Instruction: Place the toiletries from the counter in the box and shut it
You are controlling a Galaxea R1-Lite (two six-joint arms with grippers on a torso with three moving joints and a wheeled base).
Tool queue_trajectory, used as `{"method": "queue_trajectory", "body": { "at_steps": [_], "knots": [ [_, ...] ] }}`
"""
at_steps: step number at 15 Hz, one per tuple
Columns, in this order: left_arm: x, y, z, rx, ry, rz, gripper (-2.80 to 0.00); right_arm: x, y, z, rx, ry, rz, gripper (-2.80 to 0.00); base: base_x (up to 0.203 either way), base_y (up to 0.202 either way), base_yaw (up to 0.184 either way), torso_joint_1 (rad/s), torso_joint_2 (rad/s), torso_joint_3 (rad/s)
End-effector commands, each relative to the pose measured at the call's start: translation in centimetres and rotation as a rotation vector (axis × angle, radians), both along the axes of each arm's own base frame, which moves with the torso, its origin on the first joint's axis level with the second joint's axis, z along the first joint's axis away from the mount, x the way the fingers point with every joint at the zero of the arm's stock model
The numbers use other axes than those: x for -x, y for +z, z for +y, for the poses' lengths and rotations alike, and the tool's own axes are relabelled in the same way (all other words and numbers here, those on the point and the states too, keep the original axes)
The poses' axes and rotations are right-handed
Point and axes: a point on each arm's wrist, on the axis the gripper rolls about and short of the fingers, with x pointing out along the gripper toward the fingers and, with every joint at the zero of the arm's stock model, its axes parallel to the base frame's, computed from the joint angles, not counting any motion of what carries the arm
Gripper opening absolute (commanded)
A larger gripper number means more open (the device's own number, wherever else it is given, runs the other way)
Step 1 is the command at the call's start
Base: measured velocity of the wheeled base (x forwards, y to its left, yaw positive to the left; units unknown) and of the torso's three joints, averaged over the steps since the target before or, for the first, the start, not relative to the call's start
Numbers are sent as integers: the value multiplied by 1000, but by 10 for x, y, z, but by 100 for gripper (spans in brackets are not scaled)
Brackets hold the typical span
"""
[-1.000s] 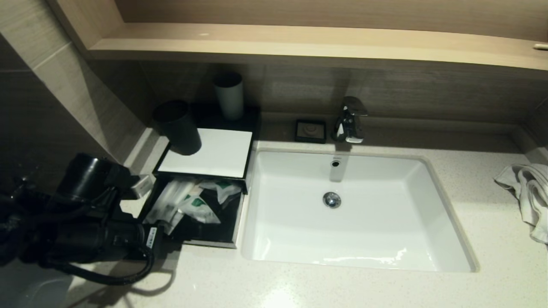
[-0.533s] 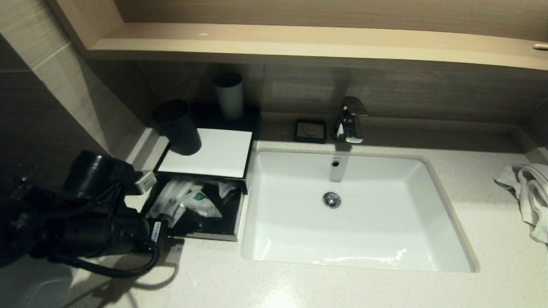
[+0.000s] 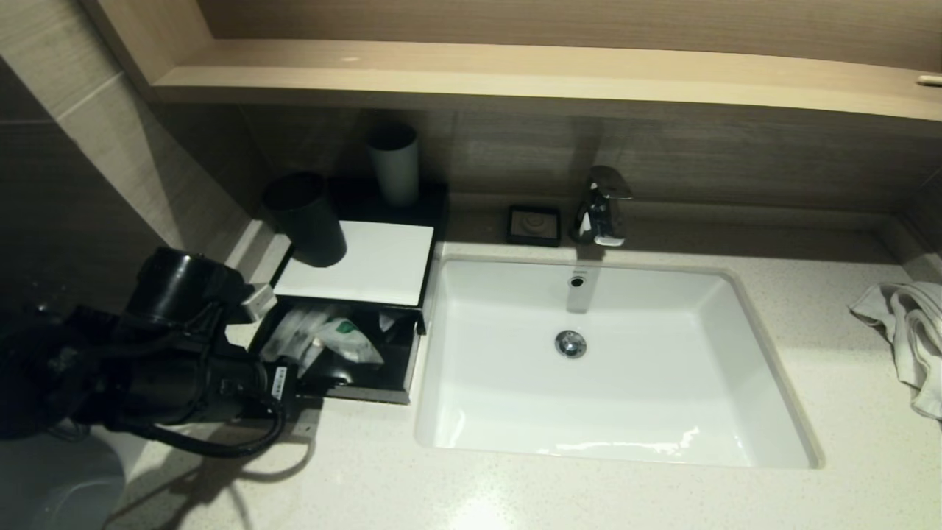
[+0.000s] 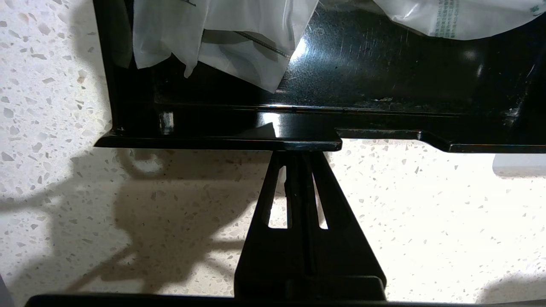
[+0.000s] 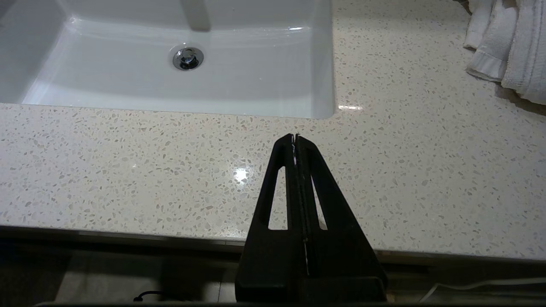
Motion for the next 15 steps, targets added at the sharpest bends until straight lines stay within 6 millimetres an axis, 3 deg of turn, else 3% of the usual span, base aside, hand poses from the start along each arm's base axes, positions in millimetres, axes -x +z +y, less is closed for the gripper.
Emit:
{"method": "queue_trajectory", "body": {
  "at_steps": [1, 15],
  "knots": [
    [-3, 0, 0, 3, 5, 1, -280, 0, 0, 0, 0, 1, 0, -280, 0, 0, 0, 0, 0, 0],
    [-25, -1, -6, 58, 50, -45, -280, 0, 0, 0, 0, 1, 0, -280, 0, 0, 0, 0, 0, 0]
  ]
}}
